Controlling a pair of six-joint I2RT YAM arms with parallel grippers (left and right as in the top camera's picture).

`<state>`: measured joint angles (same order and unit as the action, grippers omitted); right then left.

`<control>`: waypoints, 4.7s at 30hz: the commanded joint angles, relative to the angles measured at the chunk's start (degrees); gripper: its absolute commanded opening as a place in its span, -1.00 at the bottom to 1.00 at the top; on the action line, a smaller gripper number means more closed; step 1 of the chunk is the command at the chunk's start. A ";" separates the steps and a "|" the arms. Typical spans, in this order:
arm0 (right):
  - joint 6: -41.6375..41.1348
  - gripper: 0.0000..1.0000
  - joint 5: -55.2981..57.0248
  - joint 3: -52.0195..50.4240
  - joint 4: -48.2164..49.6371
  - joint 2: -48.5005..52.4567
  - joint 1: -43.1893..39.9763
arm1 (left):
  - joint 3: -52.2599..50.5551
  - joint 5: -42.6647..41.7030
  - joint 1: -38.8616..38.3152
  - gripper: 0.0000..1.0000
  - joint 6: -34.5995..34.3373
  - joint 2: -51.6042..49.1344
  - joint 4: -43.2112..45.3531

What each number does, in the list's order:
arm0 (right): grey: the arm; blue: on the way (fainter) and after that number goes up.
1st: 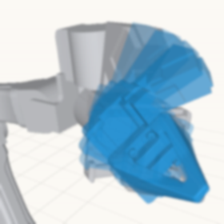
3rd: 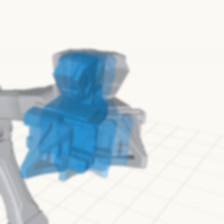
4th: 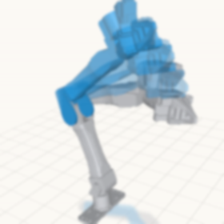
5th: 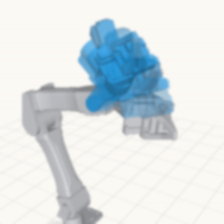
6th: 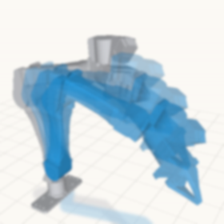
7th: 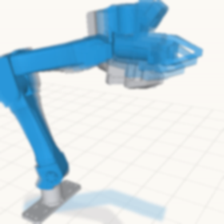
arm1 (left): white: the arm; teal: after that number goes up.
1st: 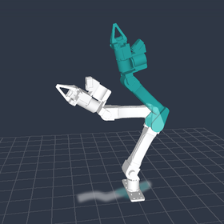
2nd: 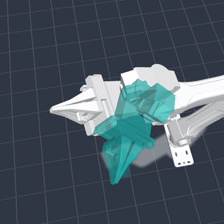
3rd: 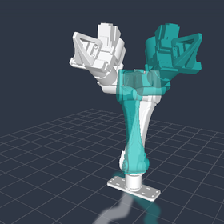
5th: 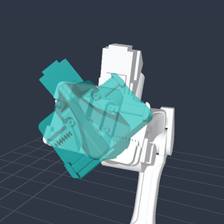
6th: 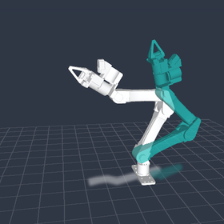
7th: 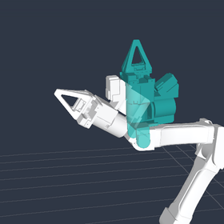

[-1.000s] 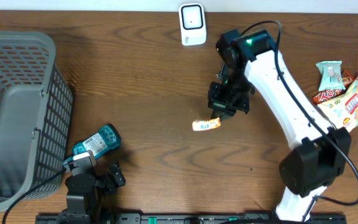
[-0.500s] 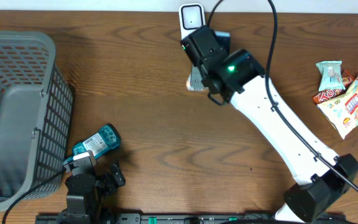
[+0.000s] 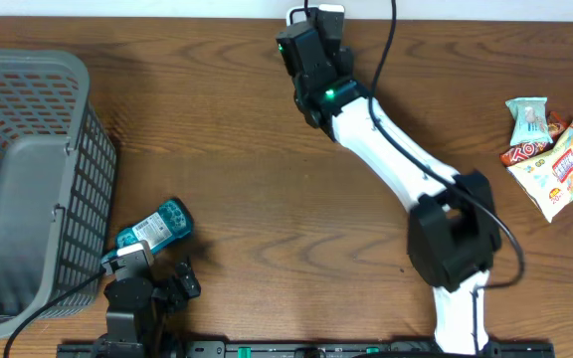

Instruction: Scan the item barcode

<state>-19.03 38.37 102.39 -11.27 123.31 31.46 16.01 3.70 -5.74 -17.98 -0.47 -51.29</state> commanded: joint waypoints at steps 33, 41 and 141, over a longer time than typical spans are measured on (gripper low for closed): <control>28.98 -0.98 3.52 0.02 57.59 18.18 -7.37 | -0.17 -0.28 -0.13 0.96 0.76 -0.02 -1.84; 28.96 -0.98 26.95 0.02 20.74 8.79 -15.67 | -0.17 -0.28 -0.13 0.96 0.76 -0.02 -1.84; 35.69 0.98 -63.12 -0.83 -38.10 -14.75 1.38 | -0.17 -0.07 -0.13 0.96 3.15 -0.13 -2.27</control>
<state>21.78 -23.55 101.41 -47.66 114.39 34.52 16.05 3.29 -5.74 -16.99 -0.60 -51.37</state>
